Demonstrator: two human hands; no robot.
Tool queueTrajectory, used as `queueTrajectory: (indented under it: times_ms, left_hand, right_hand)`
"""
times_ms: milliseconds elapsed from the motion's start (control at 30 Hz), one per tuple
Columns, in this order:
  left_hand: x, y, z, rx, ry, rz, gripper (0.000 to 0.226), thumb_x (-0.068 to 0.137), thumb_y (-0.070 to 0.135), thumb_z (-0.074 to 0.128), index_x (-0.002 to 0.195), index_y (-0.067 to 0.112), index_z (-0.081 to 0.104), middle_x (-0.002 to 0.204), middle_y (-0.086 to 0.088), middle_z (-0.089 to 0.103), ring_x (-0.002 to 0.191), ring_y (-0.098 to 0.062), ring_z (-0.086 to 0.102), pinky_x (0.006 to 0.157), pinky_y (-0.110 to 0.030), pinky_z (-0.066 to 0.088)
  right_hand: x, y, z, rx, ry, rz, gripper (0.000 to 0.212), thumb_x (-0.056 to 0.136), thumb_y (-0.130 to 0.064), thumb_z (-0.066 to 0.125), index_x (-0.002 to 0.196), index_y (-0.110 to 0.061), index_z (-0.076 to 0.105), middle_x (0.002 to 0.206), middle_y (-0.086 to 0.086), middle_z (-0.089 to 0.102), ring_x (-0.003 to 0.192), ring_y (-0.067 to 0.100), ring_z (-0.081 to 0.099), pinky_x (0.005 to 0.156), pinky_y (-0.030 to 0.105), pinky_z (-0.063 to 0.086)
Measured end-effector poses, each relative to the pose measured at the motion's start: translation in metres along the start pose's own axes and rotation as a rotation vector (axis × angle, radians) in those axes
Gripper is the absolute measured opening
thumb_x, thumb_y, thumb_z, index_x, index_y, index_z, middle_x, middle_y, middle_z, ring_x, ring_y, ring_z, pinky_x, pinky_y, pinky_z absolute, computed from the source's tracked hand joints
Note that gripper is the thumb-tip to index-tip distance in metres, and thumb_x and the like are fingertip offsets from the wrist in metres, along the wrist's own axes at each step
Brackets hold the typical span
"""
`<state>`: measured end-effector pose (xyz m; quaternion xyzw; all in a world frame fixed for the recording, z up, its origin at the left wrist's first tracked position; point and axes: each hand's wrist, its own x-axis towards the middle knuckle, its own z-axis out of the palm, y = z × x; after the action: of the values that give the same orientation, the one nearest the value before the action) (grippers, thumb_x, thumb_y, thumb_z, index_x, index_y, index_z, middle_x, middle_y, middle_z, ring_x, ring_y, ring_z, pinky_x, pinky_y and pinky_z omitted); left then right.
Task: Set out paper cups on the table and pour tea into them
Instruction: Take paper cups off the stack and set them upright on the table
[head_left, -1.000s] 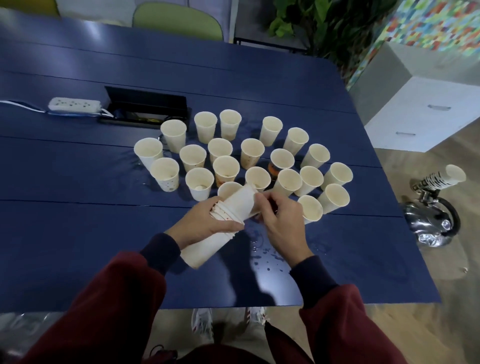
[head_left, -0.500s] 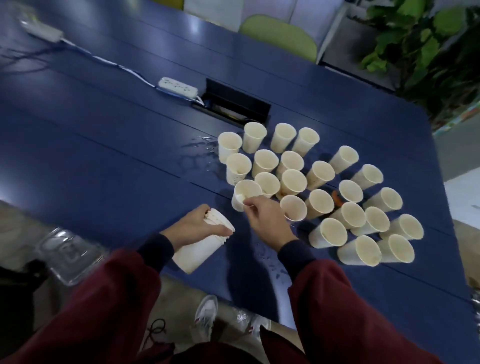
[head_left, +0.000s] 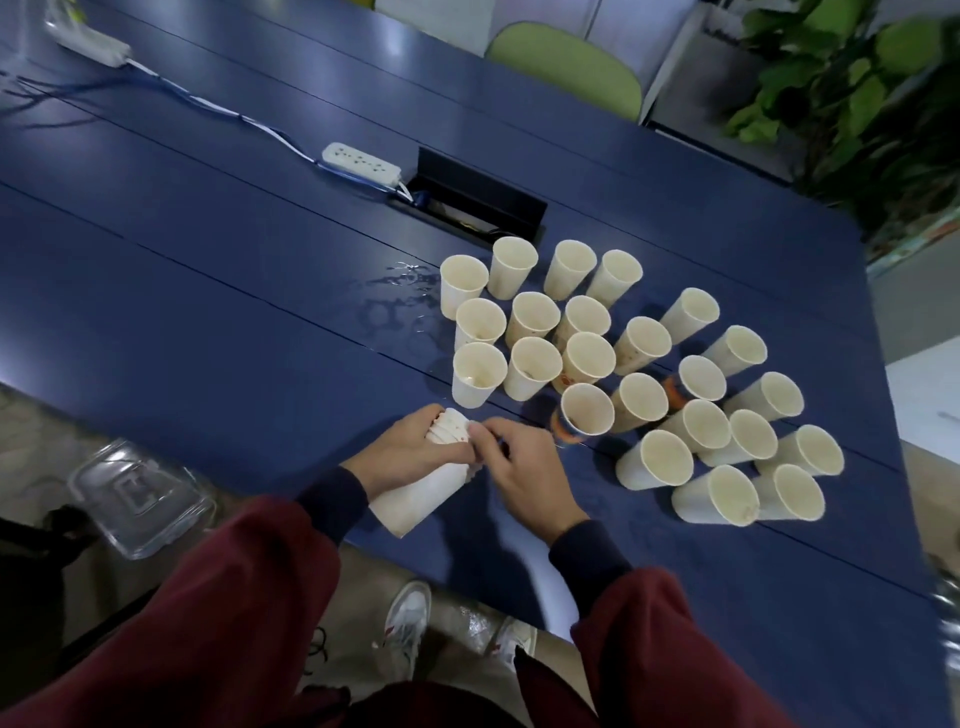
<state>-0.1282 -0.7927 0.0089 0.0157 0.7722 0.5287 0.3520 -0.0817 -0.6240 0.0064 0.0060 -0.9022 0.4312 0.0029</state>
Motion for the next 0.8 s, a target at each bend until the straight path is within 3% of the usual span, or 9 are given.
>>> queueTrajectory:
  times_ms: [133,233,433,600,700,800]
  left_hand:
    - [0.003,0.007,0.014,0.036,-0.044,0.019,0.03,0.081,0.035,0.078,0.101,0.022,0.06,0.099,0.002,0.07,0.084,-0.013,0.066,0.069,-0.027,0.051]
    - [0.006,0.011,0.022,0.049,-0.065,0.024,0.032,0.082,0.035,0.078,0.104,0.02,0.06,0.1,0.001,0.07,0.083,-0.012,0.064,0.068,-0.026,0.048]
    - [0.007,0.0,0.019,0.176,-0.039,-0.015,0.046,0.076,0.052,0.081,0.102,0.023,0.056,0.102,0.006,0.064,0.087,-0.009,0.06,0.067,-0.024,0.043]
    - [0.006,-0.004,0.016,0.189,-0.03,-0.051,0.071,0.067,0.062,0.083,0.117,0.022,0.051,0.109,0.009,0.06,0.093,-0.005,0.058,0.068,-0.022,0.044]
    - [0.007,-0.005,0.018,0.19,-0.046,-0.031,0.066,0.066,0.058,0.086,0.111,0.022,0.053,0.105,0.007,0.063,0.09,-0.007,0.06,0.068,-0.023,0.045]
    - [0.006,-0.005,0.018,0.198,-0.058,-0.015,0.058,0.066,0.055,0.086,0.103,0.022,0.056,0.103,0.002,0.065,0.094,-0.016,0.063,0.075,-0.031,0.051]
  right_hand:
    - [-0.011,0.007,-0.011,0.029,0.027,0.043,0.036,0.103,-0.025,0.055,0.067,-0.021,0.051,0.057,-0.009,0.049,0.056,0.008,0.044,0.057,0.029,0.034]
    - [-0.013,0.01,-0.016,0.047,0.076,0.097,0.038,0.103,-0.023,0.055,0.068,-0.009,0.054,0.059,0.002,0.054,0.057,0.008,0.042,0.06,0.038,0.038]
    - [-0.012,0.027,-0.049,-0.073,0.369,0.108,0.038,0.103,-0.031,0.05,0.076,-0.007,0.06,0.066,0.008,0.061,0.063,0.026,0.053,0.062,0.044,0.041]
    - [-0.009,0.039,-0.043,-0.218,0.222,0.02,0.024,0.1,-0.02,0.059,0.082,-0.007,0.068,0.079,0.008,0.067,0.071,0.024,0.057,0.065,0.038,0.041]
    - [-0.011,0.048,-0.029,-0.215,0.135,0.02,0.014,0.096,-0.015,0.062,0.092,-0.007,0.073,0.089,0.009,0.072,0.081,0.026,0.063,0.072,0.037,0.047]
    - [-0.014,0.052,-0.018,-0.19,0.078,0.049,0.018,0.096,-0.014,0.061,0.107,-0.007,0.074,0.104,0.01,0.074,0.094,0.028,0.068,0.082,0.042,0.052]
